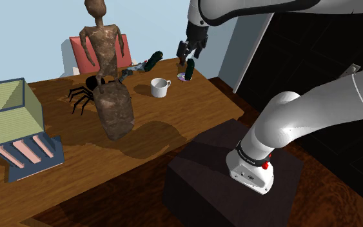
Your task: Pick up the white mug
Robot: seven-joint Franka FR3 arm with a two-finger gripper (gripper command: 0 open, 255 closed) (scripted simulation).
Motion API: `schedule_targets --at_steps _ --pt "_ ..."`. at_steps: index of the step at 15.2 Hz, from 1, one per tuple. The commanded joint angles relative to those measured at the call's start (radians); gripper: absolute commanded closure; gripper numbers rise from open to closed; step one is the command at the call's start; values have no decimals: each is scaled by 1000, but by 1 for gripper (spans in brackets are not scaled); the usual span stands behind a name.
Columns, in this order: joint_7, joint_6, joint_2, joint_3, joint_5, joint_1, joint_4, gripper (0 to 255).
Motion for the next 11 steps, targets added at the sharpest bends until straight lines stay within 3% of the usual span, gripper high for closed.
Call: schedule_targets --at_steps 1,11 --pt "5 66 70 1 -3 -1 5 0" --pt "33 337 452 4 -28 -11 113 0"
